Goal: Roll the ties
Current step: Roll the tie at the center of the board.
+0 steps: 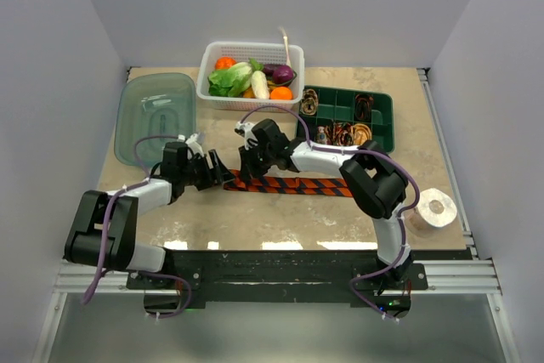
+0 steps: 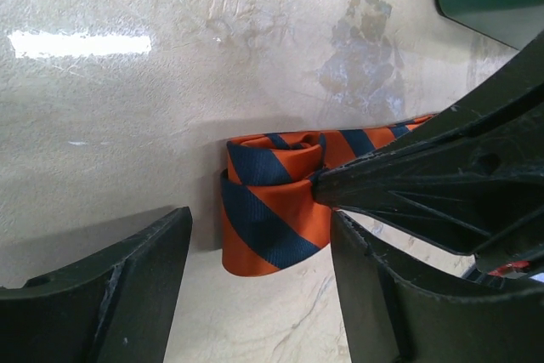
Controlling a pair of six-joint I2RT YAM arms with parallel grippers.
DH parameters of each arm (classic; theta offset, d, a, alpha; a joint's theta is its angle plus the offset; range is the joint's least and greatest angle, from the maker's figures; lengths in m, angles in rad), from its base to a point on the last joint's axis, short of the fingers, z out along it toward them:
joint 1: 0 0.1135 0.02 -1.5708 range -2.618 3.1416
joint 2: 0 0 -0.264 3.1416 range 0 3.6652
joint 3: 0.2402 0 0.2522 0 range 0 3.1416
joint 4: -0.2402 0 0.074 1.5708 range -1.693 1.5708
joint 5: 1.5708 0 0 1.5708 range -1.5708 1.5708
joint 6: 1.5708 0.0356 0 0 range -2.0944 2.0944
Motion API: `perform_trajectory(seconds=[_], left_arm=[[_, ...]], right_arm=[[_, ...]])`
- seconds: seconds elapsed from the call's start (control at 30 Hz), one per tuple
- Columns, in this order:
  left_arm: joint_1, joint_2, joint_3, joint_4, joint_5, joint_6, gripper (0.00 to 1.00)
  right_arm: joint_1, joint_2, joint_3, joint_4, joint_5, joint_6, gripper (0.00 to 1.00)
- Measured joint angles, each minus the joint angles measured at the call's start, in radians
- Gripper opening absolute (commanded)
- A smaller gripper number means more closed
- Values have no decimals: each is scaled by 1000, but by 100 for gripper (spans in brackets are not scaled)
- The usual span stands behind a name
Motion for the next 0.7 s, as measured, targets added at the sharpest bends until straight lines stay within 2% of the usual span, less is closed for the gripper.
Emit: perform_trajectory(seconds=[0.37,0.6,0.7], left_arm=[[5,112,-42,221,86,-56,56],[6,136,-79,316,104,-72,36],[8,136,-87,335,105,-74,31]], right_arm=[[-3,-10,-40,48,-1,-9,0],[-6,-14,-51,60,-7,-17,0],[-7,-14,-51,61,-10,-20,0]])
